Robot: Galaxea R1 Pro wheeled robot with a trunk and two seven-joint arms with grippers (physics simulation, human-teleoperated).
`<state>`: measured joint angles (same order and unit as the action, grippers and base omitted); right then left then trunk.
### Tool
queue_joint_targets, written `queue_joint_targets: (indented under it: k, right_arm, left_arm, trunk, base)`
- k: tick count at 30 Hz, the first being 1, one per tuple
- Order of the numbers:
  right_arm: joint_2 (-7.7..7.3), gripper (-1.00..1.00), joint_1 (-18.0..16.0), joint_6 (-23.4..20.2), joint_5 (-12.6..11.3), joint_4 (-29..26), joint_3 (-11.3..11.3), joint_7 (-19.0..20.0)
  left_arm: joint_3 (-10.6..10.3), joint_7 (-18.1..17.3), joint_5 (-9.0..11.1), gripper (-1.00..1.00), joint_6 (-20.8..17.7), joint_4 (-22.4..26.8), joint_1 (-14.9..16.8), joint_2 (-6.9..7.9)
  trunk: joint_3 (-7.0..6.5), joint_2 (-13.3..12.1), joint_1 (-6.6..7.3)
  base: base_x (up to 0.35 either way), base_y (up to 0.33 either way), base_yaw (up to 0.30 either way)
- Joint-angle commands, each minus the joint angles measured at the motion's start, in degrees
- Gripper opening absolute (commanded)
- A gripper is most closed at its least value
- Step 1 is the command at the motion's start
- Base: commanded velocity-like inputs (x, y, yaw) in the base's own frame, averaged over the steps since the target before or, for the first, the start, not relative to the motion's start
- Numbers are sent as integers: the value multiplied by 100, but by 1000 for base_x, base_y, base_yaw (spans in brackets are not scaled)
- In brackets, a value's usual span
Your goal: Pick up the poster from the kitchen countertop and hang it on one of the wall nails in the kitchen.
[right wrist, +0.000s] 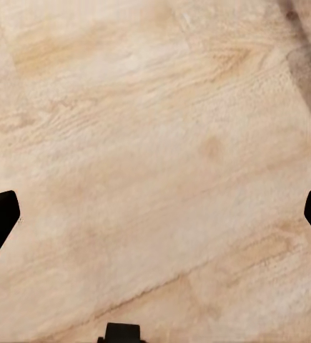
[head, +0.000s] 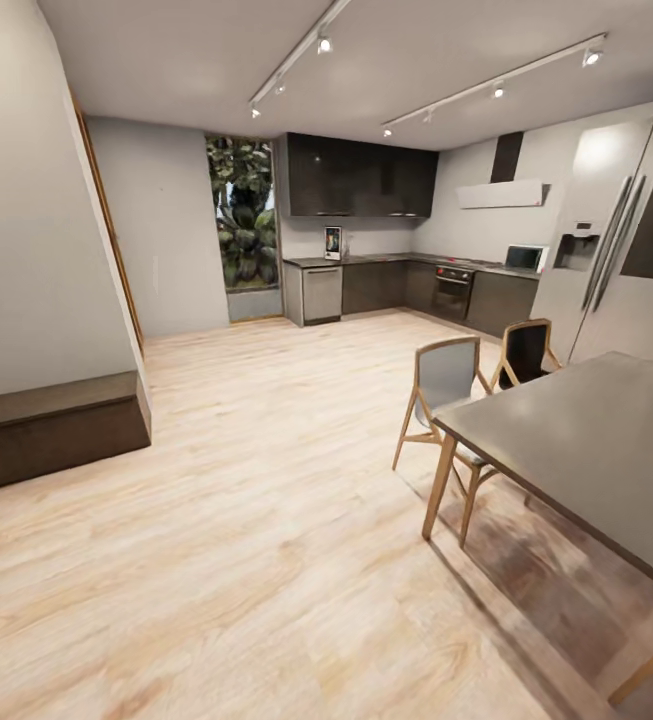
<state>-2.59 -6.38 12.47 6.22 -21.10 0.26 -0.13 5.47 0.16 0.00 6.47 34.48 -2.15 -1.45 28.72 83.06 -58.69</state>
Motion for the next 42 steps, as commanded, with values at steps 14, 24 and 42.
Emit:
queue_joint_targets:
  k: [14, 24, 42]
  right_arm:
    - [-24, 100, 5, 19, 43, 9, -3, -2]
    - [-23, 100, 5, 19, 22, 6, -9, -4]
    - [-24, 100, 5, 22, 19, 7, -11, -4]
  left_arm:
    - [24, 1, 0, 100, 12, 6, -3, -5]
    - [32, 2, 0, 100, 18, 6, -2, -5]
    - [33, 2, 0, 100, 18, 6, -2, -5]
  trunk:
    - [4, 2, -4]
    - [4, 2, -4]
    - [4, 2, -4]
  base:
    - [334, 89, 6]
    - [335, 80, 0]
    - [335, 76, 0]
